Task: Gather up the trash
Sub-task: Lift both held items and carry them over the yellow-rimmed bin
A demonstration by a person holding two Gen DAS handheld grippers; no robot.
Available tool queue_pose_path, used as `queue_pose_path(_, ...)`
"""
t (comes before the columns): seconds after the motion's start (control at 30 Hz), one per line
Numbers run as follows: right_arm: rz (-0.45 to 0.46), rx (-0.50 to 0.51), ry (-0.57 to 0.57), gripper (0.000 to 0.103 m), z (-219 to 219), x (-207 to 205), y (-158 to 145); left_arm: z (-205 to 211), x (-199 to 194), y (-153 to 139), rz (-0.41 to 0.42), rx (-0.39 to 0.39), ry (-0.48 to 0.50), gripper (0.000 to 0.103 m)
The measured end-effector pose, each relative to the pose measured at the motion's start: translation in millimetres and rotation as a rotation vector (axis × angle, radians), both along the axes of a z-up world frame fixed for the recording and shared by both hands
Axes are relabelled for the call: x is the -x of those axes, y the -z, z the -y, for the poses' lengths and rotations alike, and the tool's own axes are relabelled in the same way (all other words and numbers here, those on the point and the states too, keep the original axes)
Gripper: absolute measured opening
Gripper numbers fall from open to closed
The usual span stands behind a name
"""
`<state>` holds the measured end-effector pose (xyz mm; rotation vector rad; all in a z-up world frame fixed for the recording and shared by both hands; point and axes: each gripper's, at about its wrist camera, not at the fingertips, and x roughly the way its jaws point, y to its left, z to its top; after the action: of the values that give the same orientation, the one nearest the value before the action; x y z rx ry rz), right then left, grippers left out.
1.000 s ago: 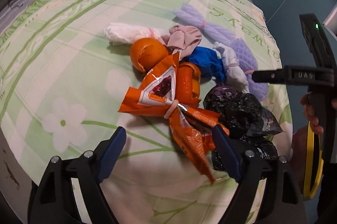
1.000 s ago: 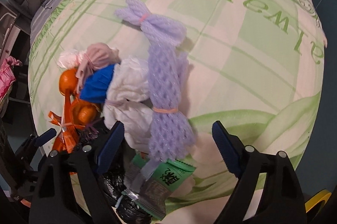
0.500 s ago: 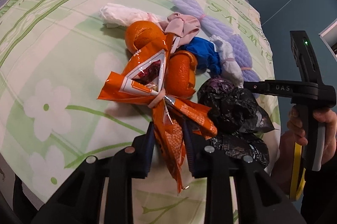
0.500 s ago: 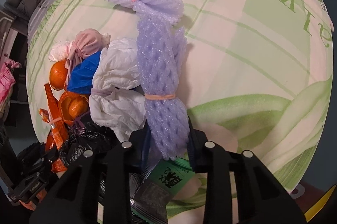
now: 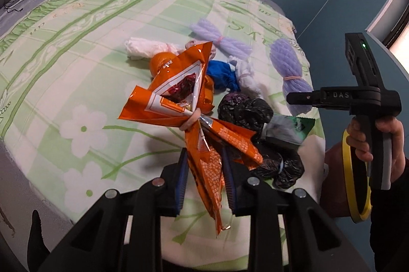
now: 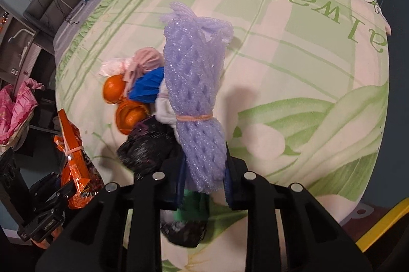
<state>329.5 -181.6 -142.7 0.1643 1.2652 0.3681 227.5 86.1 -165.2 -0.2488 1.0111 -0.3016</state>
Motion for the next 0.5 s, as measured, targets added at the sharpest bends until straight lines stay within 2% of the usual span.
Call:
queue_pose_path(0.13, 0.040, -0.034, -0.007, 0.023, -4, 18, -20, -8, 12, -14, 0.039, 0.015, -0.010, 0.024)
queue_pose_path(0.5, 0.130, -0.145, 0.029, 0.023, 32, 96, -59, -9, 45, -48, 0.134, 0.062, -0.027, 0.024)
